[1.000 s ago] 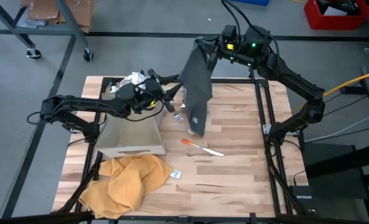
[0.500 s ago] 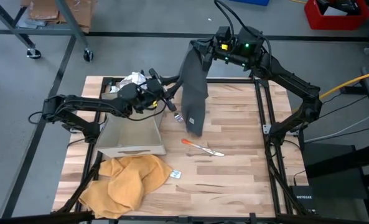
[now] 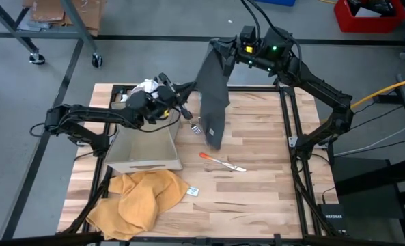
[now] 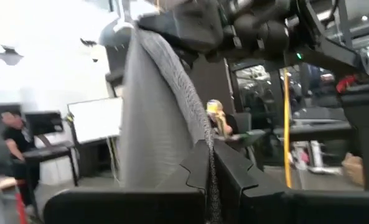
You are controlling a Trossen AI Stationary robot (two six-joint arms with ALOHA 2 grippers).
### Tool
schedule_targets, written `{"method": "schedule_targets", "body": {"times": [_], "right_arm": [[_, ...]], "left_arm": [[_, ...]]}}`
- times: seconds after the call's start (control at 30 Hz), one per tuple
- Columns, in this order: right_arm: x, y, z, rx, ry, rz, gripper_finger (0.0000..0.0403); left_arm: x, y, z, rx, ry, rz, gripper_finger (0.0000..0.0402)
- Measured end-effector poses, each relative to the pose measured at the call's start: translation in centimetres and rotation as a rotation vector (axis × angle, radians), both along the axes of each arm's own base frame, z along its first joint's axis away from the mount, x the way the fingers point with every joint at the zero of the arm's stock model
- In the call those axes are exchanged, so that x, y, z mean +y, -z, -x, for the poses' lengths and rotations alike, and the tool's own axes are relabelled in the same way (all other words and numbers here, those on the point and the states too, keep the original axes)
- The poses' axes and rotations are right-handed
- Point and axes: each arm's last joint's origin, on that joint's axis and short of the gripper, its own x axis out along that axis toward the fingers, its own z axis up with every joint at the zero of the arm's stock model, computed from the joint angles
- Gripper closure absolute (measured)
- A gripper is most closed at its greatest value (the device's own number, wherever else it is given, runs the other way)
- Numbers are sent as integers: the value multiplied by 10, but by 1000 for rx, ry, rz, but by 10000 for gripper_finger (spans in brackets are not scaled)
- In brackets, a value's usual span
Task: Fold towel
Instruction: Fold the gray kitchen towel
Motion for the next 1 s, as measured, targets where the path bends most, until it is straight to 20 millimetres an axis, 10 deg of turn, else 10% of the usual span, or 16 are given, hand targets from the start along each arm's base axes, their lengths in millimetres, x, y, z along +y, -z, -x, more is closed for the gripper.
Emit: {"method": "schedule_targets", "body": {"times": [0.43, 1.0], "right_arm": [[1, -4, 5, 43, 67, 7, 378], [4, 40, 13, 505, 52, -111, 281]], "left_arm": [[-6, -44, 46, -199, -25, -49, 401], [-7, -46, 50, -197, -33, -66, 401]]}}
